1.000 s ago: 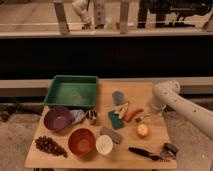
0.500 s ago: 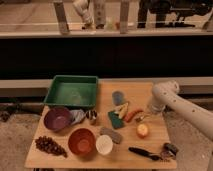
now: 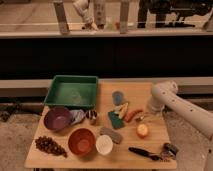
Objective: Place fork in paper cup
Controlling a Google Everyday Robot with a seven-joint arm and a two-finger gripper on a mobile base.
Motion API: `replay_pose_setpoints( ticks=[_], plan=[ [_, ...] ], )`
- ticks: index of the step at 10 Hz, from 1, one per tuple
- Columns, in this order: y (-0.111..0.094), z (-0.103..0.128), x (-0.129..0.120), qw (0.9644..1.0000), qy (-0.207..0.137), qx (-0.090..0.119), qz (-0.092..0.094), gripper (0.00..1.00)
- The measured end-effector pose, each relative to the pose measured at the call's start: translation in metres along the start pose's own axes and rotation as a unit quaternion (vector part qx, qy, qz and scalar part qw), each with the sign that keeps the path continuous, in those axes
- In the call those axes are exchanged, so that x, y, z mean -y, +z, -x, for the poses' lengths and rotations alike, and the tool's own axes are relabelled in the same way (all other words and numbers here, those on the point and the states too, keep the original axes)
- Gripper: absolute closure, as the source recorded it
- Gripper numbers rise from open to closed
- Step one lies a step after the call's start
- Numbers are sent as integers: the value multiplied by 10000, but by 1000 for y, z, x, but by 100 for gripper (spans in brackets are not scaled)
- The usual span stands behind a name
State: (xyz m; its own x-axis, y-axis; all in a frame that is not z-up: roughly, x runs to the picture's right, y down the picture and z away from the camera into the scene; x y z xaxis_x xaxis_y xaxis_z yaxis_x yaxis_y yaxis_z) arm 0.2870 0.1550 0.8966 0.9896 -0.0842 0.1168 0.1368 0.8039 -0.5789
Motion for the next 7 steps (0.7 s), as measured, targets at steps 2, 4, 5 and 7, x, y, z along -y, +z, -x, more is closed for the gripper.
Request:
replay_pose_setpoints(
  ticks=[2,4,5,7],
  plan=[
    [1,3,3,10000,-10,9,2,68],
    [3,5,4,10000,-19,12,25,79],
    [5,5,4,10000,-12,11,37,79],
    [5,5,5,10000,-8,15,36,92]
  ],
)
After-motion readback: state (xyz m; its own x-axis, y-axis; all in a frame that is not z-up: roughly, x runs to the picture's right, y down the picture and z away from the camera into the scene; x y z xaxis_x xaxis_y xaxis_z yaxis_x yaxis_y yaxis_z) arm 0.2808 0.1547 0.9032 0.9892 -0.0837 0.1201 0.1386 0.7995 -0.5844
